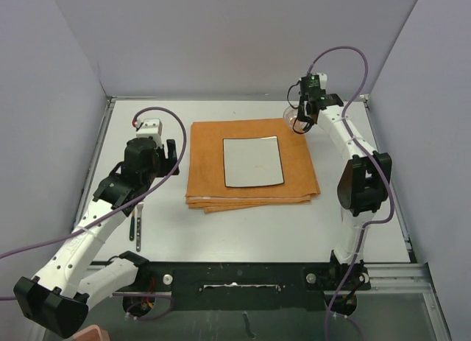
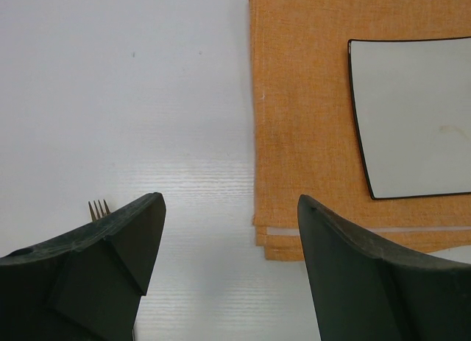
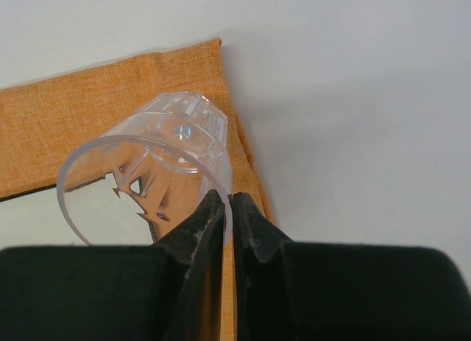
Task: Set the dinner table for one person
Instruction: Place the cup on the napkin.
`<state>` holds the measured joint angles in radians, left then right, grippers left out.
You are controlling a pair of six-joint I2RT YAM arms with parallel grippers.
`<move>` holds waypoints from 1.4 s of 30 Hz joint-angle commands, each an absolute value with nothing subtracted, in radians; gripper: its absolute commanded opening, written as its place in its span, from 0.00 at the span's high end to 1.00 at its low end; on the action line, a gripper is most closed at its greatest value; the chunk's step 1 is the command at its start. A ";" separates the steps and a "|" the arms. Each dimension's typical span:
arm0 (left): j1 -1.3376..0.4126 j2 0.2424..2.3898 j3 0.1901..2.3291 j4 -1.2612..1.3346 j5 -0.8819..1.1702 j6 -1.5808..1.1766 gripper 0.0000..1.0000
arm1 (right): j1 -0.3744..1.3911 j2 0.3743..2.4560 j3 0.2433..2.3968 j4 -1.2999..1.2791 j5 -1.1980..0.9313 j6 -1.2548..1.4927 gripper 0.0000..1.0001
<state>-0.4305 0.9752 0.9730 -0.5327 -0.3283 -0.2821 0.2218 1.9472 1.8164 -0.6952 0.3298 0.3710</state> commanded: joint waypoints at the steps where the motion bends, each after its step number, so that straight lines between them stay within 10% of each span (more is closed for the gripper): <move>1: -0.433 0.949 0.988 -0.503 -0.330 -0.287 0.29 | 0.215 1.988 1.889 -0.641 0.340 0.377 1.00; 42: -0.437 0.907 0.990 -0.546 -0.331 -0.283 0.29 | 0.169 2.236 2.003 -0.616 0.313 0.385 1.00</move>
